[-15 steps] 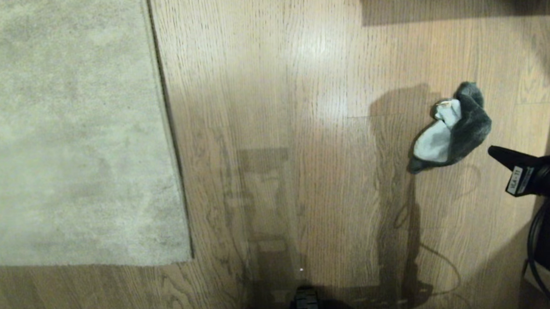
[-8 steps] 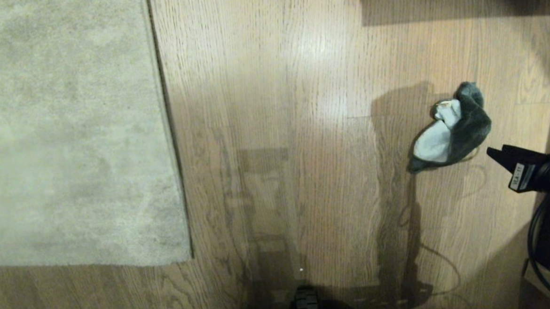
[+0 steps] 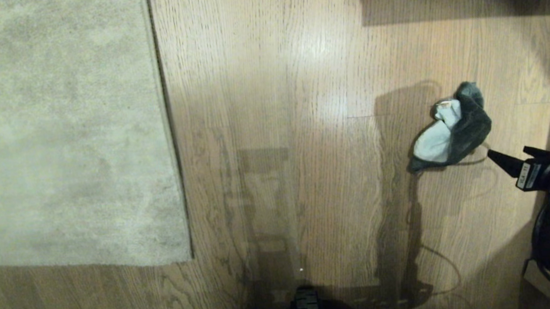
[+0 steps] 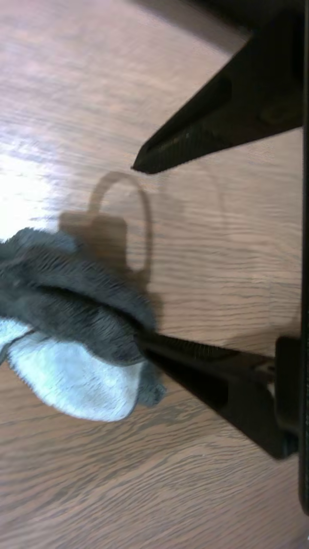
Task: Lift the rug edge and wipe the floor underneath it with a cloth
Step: Pick up the rag
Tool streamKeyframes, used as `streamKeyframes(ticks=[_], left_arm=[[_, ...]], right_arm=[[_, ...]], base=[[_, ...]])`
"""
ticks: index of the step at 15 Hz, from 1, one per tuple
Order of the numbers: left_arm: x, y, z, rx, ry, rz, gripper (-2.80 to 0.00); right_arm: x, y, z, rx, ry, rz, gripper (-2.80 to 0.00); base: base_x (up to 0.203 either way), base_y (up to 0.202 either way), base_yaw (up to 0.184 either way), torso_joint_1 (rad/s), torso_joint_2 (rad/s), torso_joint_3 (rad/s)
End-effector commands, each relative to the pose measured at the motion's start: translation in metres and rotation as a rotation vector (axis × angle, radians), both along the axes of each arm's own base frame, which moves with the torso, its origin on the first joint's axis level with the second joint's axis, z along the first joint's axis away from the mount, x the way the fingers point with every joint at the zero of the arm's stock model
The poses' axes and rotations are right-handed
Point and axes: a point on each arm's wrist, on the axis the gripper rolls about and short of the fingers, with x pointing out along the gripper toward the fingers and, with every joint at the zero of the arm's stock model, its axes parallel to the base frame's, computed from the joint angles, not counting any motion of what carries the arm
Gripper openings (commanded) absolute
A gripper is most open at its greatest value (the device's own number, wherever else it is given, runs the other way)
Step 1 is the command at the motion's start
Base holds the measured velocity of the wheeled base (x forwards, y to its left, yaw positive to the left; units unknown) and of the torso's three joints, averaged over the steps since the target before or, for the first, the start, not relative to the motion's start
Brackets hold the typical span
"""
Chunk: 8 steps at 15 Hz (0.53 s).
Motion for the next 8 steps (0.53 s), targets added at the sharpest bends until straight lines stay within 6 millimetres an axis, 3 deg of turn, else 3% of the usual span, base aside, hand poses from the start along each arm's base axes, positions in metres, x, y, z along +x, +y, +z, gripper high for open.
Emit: streamKeyframes(ticks=[1, 4, 8], left_arm=[[0.0, 0.0, 0.0, 0.0, 0.0, 0.001, -2.8], [0.0, 0.0, 0.0, 0.0, 0.001, 0.0, -2.8], [0.0, 0.0, 0.0, 0.0, 0.0, 0.001, -2.8]], right_arm=[[0.013, -0.001, -0.008, -0.004, -0.028, 0.017, 0.0], [0.029, -0.004, -0.014, -0.021, -0.128, 0.027, 0.0], [0.04, -0.004, -0.002, -0.03, -0.185, 0.037, 0.0]], base=[[0.0, 0.0, 0.0, 0.0, 0.0, 0.0], [0.0, 0.0, 0.0, 0.0, 0.0, 0.0], [0.0, 0.0, 0.0, 0.0, 0.0, 0.0]])
